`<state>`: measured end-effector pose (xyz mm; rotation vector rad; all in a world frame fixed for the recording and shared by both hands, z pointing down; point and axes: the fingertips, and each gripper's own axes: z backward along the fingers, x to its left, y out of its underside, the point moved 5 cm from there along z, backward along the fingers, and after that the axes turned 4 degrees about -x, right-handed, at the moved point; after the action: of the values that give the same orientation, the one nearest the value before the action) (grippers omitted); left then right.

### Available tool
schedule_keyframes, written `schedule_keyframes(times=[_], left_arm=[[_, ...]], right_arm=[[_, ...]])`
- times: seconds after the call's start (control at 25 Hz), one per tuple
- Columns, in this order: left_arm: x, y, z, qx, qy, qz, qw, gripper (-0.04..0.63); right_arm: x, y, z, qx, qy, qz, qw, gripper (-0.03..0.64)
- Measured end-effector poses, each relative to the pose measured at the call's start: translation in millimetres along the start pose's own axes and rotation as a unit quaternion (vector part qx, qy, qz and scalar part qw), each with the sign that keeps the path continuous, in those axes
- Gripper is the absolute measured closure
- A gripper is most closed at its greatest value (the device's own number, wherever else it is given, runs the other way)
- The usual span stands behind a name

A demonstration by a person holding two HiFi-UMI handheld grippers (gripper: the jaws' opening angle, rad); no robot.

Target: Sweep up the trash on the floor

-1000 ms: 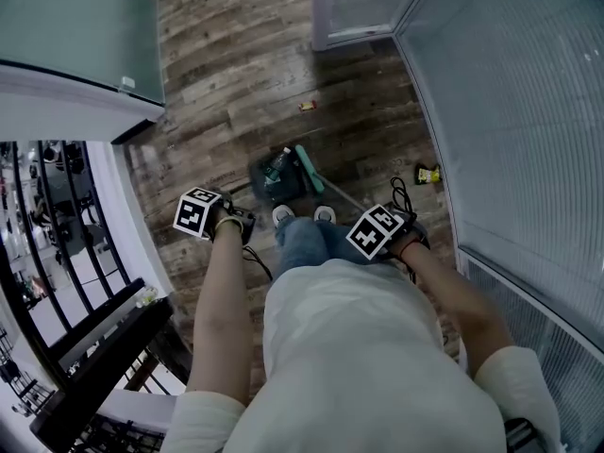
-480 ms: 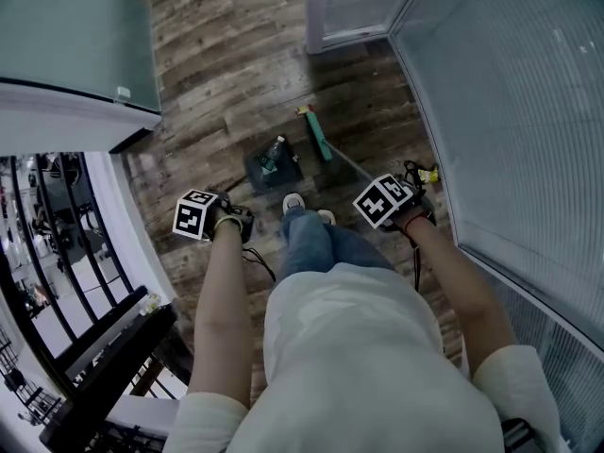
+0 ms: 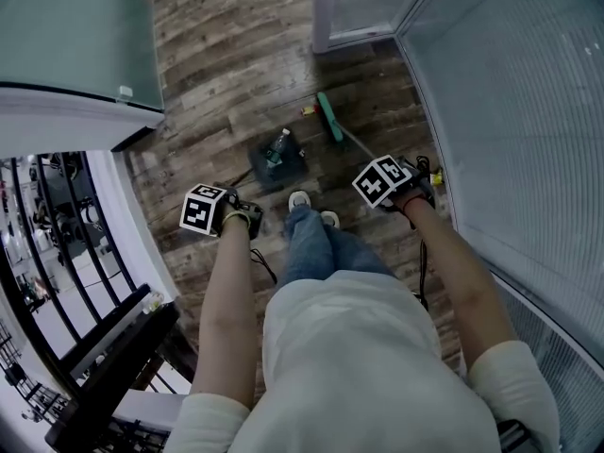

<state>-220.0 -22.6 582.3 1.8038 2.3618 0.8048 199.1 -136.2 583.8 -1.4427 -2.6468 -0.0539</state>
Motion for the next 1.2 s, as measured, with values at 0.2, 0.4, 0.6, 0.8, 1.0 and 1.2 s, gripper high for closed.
schedule_keyframes(times=[0.2, 0.4, 0.6, 0.8, 1.0, 1.2], left_arm=[[-14.8, -0.7, -3.3, 0.004, -0.006, -0.01, 0.9999, 0.472], [-24.3, -4.8, -8.2, 0.005, -0.011, -0.01, 0.9999, 0.471], [-31.0, -9.8, -13.0, 0.008, -0.014, -0.011, 0.9998, 0.468], [-39.9, -13.4, -19.8, 0.013, -0.011, -0.023, 0.9996, 0.466], [-45.6, -19.3, -24.4, 0.018, -0.007, -0.032, 0.9993, 0.463], [-49.6, -19.7, -26.3, 0.015, -0.011, -0.024, 0.9995, 0.463]], right_arm=[[-19.2, -27.5, -7.6, 0.007, 0.021, 0.036, 0.999, 0.518], [-38.6, -57.5, -13.1, 0.004, 0.038, 0.038, 0.999, 0.518], [-49.4, -85.1, -18.9, 0.003, 0.058, 0.069, 0.996, 0.518], [-48.7, -105.0, -29.8, 0.015, 0.07, 0.092, 0.993, 0.518], [-33.8, -118.1, -40.1, 0.036, 0.089, 0.148, 0.984, 0.518], [-18.6, -118.7, -51.2, 0.064, 0.104, 0.234, 0.965, 0.518]])
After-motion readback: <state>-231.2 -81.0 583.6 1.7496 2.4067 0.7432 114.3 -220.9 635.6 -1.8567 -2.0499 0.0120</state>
